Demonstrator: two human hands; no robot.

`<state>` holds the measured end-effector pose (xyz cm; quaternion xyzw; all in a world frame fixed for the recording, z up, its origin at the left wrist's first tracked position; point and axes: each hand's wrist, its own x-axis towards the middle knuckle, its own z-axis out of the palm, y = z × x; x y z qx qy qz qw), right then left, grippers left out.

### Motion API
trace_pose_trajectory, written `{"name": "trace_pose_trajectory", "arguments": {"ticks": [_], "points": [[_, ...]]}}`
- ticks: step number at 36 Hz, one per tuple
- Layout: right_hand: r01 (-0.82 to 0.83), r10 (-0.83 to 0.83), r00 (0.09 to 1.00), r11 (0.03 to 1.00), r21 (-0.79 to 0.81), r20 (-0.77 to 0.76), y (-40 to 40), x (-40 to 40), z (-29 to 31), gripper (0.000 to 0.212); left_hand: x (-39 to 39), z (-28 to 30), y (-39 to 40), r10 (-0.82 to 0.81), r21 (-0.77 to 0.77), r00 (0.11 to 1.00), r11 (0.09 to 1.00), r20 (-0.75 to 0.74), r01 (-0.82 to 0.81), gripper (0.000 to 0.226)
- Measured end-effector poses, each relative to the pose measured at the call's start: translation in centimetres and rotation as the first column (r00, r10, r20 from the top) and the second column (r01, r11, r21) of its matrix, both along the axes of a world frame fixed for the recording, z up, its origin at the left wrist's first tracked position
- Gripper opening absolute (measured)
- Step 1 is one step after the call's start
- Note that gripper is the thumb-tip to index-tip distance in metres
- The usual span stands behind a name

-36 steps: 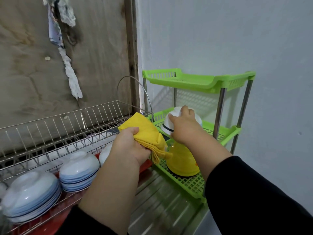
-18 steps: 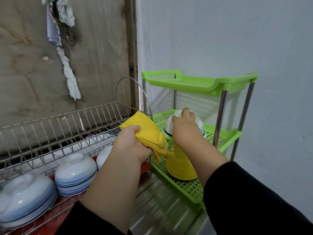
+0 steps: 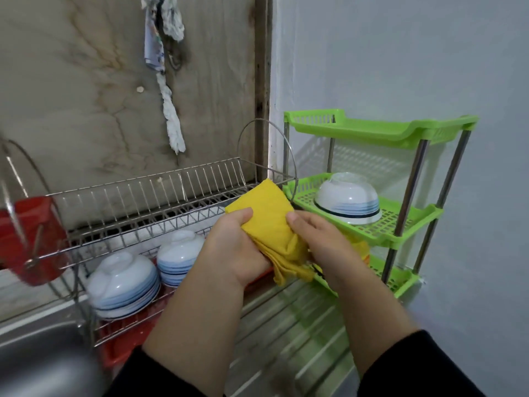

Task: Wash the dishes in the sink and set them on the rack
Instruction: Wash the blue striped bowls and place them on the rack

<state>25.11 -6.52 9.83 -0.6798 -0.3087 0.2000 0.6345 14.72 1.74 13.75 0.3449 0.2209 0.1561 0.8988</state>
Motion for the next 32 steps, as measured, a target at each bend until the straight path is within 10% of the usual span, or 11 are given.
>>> {"name": "trace_pose_trajectory", "arguments": {"ticks": [8, 16, 21, 32], "points": [[-0.448, 0.563, 0.733, 0.822, 0.351, -0.383, -0.8, -6.3, -2.3, 0.067, -7.5, -2.8, 1.9, 0.110, 0.064, 0.984, 0.993, -0.137, -0.102, 0.048], [-0.374, 0.551, 0.559, 0.834, 0.404, -0.620, 1.0, -16.5, -4.0, 0.038, -16.7, -4.7, 2.4, 0.234, 0.089, 0.958, 0.971, -0.167, -0.221, 0.044], [-0.459, 0.690, 0.428, 0.722, 0.518, -0.583, 2.0, -21.0, -6.4, 0.091, -22.3, -6.4, 3.0, 0.261, 0.111, 0.957, 0.962, -0.126, -0.248, 0.047], [-0.322, 0.334, 0.710, 0.937, 0.136, -0.620, 3.6, -27.0, -11.4, 0.035, -32.7, -14.7, 4.6, 0.826, 0.877, 0.480, 0.433, -0.294, -0.207, 0.041]]}}
